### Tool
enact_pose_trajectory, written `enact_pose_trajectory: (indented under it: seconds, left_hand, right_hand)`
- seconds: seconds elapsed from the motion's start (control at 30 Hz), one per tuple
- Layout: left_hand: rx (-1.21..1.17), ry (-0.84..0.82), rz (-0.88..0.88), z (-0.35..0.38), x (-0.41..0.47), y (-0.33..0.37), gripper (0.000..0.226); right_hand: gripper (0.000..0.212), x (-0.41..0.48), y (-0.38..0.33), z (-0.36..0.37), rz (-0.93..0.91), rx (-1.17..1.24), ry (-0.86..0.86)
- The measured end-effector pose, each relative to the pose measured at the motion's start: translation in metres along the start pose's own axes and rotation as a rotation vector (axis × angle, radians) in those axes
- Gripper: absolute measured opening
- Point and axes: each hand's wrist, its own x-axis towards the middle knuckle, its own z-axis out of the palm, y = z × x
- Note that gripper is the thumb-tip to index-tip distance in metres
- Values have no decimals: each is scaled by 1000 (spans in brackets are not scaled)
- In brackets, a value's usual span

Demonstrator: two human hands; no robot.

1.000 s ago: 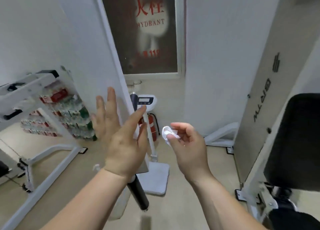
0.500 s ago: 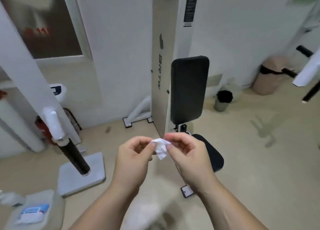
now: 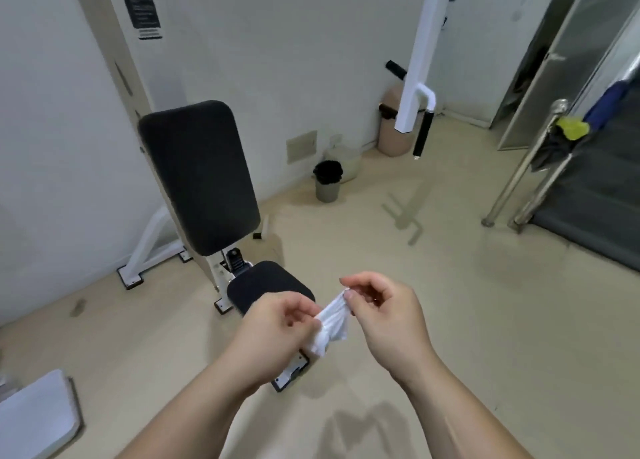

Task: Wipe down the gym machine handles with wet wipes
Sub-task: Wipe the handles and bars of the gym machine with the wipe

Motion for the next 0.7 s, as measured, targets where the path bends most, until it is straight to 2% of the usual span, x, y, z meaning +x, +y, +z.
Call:
enact_pose_trajectory:
  seconds: [0.13,0.3,0.4,0.57,0.7]
  left_hand:
    - [-89,40,-47,91,51,40,20]
    - [-211,4,-63,168,106,86,12]
    - [-244,-5,-52,197,143,105,15]
    - [-306,-4,-54,224,220,121,19]
    - [-348,-96,-32,241,300,132,22]
  right_hand:
    - [28,36,34,-97,-26,-97,-15]
    - [26,86,60,-181,-28,-140,63]
    - [24,118,69,-208,-42,-119,128]
    - [17,178,87,-226,-96,-258,255]
    - [15,244,96,-237,-59,-252,165]
